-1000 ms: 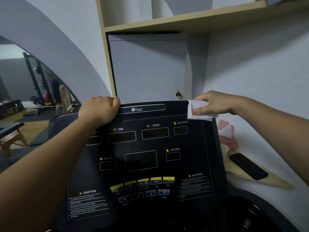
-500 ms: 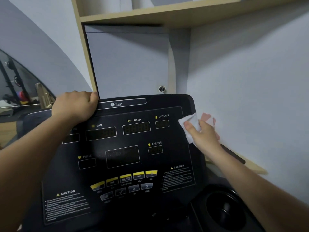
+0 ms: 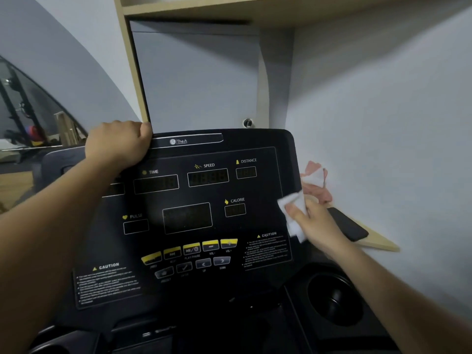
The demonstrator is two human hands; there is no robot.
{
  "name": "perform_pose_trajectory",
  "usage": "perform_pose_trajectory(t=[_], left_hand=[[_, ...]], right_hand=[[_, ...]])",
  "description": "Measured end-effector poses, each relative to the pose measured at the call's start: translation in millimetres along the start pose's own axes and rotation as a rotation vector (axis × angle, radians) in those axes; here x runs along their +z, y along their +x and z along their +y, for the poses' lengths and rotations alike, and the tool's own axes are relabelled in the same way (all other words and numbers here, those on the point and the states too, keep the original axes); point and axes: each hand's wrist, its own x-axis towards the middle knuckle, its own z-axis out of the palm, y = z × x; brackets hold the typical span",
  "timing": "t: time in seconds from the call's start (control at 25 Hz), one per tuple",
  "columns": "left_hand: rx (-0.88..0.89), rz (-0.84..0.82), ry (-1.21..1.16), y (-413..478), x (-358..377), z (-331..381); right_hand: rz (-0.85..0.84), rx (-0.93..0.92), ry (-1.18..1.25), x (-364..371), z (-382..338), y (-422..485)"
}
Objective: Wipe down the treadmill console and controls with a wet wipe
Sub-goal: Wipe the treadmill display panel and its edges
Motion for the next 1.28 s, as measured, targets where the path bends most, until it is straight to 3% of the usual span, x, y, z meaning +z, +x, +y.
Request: perform_pose_trajectory(t=[0.16, 0.4, 0.48, 0.64, 0.76, 0.88, 1.0, 1.08, 1.2, 1.28], left_hand=[[-0.031, 0.022, -0.022, -1.3, -0.5, 3.0], [-0.018, 0.02, -0.051, -4.4, -3.3, 1.7], [-0.014, 0.029, -0.057, -5.8, -3.2, 2.7], [-0.004, 0.074, -0.039, -6.2, 0.3, 2.9], [-0.003, 0.099, -0.025, -4.6, 3.2, 3.8], [0.001, 0.118, -0.014, -5.2, 1.5, 4.6], [-0.029, 0.187, -0.263, -10.7, -9.7, 14.6], [0.145, 0.208, -0.407, -18.3, -18.5, 47.6], [0.542, 0.109, -0.31, -41.6, -14.0, 125.8], [0.608, 0.018, -0.191, -60.4, -6.6, 168.4]], right_hand=[[-0.036, 0.031, 0.012, -6.7, -2.5, 5.7], [0.127, -0.022, 0.086, -10.8, -79.9, 84.3], [0.121, -0.01, 0.008, -4.0, -63.1, 67.2], [0.064, 0.044, 0.059, 13.6, 15.3, -16.6], [-0.014, 0.084, 0.076, 10.0, 35.0, -41.6], [0.005, 0.013, 0.055, 0.0, -2.2, -1.8], [0.136, -0.008, 0.056, -8.8, -57.6, 59.8], [0.175, -0.018, 0.107, -9.3, -81.1, 86.6], [0.197, -0.002, 0.006, -3.5, -79.4, 88.8], [0.179, -0.002, -0.079, -1.6, -62.9, 68.6]])
